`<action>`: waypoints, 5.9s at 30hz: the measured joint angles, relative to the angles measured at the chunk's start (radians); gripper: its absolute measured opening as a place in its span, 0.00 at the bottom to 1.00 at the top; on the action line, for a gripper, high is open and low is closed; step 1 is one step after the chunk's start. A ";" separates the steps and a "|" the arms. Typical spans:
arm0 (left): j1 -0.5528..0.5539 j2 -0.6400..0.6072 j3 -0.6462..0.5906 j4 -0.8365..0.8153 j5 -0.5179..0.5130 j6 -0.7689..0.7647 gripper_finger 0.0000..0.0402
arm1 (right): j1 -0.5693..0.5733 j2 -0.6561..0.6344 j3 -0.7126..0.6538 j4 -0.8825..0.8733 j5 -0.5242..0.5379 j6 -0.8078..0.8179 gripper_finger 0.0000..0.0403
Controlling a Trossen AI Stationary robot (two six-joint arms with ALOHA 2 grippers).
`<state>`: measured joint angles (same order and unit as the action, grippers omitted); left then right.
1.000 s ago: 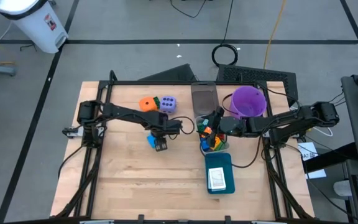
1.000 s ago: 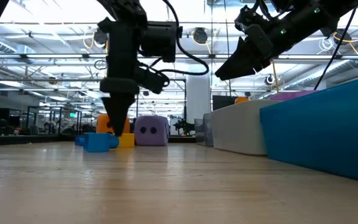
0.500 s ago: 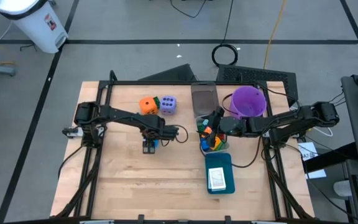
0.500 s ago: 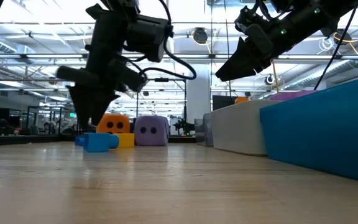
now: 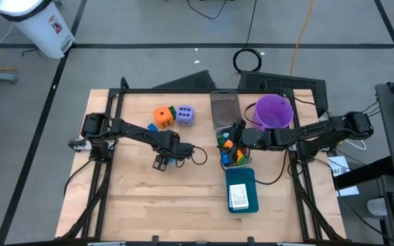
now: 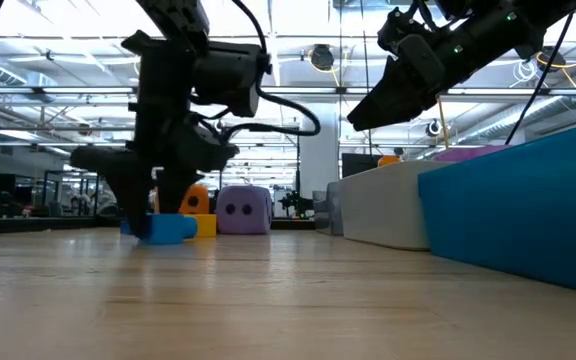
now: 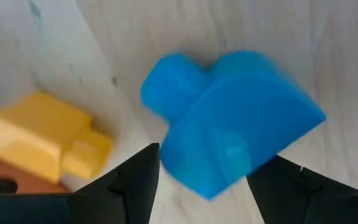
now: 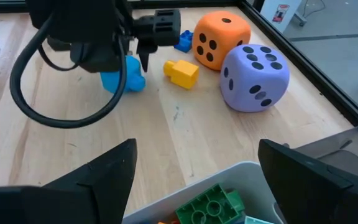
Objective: Pick & Place Toys
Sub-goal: Put the blue game piece into the gray bin, then put the dark blue game piece into the gray bin
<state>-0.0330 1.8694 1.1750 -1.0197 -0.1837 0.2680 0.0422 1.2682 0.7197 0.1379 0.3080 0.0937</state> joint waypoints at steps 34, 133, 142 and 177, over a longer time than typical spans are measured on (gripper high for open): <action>-0.030 0.003 0.008 0.433 -0.118 -0.259 0.41 | 0.000 0.000 0.000 0.008 0.000 0.000 0.77; 0.069 -0.417 -0.476 1.496 -0.071 -0.464 0.64 | -0.100 0.037 0.000 -0.211 0.031 0.066 0.40; 0.063 -0.417 -0.476 1.471 -0.050 -0.475 0.64 | -0.078 0.030 0.000 -0.151 0.031 0.028 0.63; 0.341 -0.534 -0.641 0.593 -0.406 -1.061 0.63 | 0.013 -0.096 0.000 -0.119 0.031 -0.008 0.70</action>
<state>0.3078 1.3350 0.5344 -0.4266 -0.5901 -0.7934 0.0547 1.1721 0.7200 0.0187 0.3386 0.0853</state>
